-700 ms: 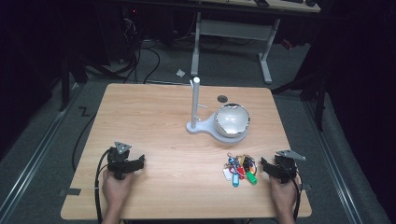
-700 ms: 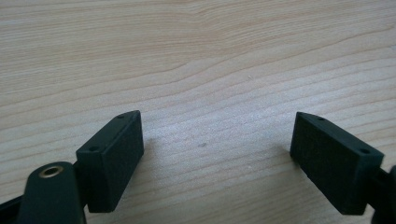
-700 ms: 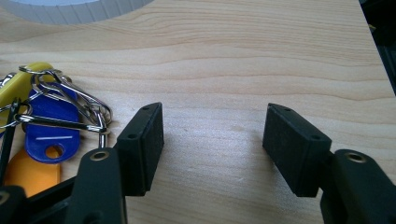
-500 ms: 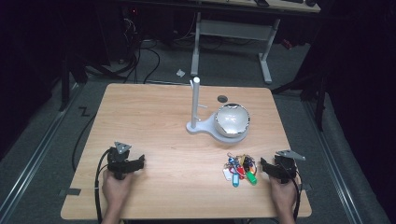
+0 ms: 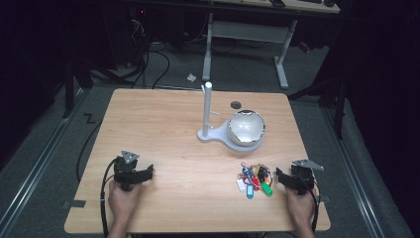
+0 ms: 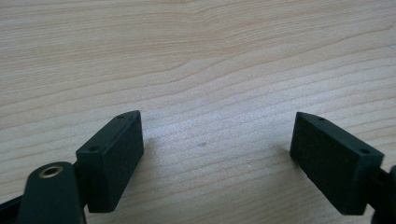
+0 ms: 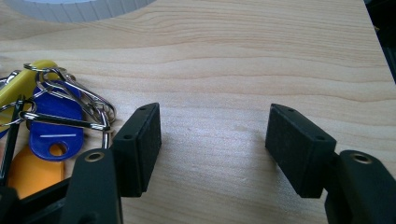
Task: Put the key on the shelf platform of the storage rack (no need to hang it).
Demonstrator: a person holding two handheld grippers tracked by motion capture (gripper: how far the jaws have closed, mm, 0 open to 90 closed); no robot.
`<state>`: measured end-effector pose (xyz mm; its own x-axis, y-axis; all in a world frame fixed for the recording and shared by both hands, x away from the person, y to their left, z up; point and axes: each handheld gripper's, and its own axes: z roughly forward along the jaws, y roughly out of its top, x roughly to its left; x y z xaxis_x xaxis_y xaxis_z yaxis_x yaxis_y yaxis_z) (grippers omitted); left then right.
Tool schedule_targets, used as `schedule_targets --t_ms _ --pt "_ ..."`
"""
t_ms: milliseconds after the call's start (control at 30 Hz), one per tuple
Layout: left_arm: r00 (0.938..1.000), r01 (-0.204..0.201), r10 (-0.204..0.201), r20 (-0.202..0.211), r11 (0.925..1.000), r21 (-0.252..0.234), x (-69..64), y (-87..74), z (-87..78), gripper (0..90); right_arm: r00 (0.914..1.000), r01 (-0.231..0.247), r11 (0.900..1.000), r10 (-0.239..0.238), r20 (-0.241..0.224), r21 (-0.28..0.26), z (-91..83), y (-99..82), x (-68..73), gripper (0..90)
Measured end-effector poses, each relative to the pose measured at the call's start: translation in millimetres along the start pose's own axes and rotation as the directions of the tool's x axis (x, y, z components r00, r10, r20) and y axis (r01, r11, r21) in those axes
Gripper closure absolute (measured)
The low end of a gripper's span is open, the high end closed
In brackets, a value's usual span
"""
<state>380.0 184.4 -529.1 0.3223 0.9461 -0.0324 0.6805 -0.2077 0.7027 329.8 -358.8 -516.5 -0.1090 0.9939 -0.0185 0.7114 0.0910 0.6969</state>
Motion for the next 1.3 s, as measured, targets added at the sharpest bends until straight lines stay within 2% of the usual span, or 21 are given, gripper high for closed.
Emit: schedule_targets --t_ms 200,433,567,667,767,933,1300 --pt "1.0 0.0 0.0 0.0 1.0 0.0 -0.1 0.0 0.0 17.7 1.0 -0.003 1.0 0.003 0.002 0.003 -0.7 -0.4 1.5 36.2" --pt "1.0 0.0 0.0 0.0 1.0 0.0 -0.1 0.0 0.0 17.6 0.9998 -0.014 0.9999 0.014 -0.016 0.002 -1.4 -0.7 0.0 35.1" --pt "1.0 0.0 0.0 -0.001 1.0 0.0 -0.1 0.0 0.0 17.6 0.9999 0.005 1.0 -0.005 -0.01 0.003 -0.7 -0.5 1.8 33.5" --pt "1.0 0.0 0.0 -0.001 1.0 0.0 -0.1 0.1 0.0 17.6 0.9999 0.0 1.0 0.0 -0.011 0.003 -0.7 -0.6 1.6 33.6" --pt "1.0 -0.001 0.001 0.0 1.0 0.002 -0.1 0.1 -0.1 17.5 1.0 -0.005 1.0 0.005 0.007 -0.001 -2.1 -1.8 2.6 38.0" --pt "1.0 -0.001 0.001 0.001 1.0 0.002 0.0 0.1 -0.1 17.5 1.0 0.005 1.0 -0.005 0.006 0.002 -4.5 -2.4 5.6 41.6" --pt "1.0 0.0 0.0 0.002 1.0 0.001 -0.1 0.1 -0.1 17.5 0.997 -0.003 0.9993 0.0 -0.078 -0.037 -24.1 -3.4 14.6 43.0"
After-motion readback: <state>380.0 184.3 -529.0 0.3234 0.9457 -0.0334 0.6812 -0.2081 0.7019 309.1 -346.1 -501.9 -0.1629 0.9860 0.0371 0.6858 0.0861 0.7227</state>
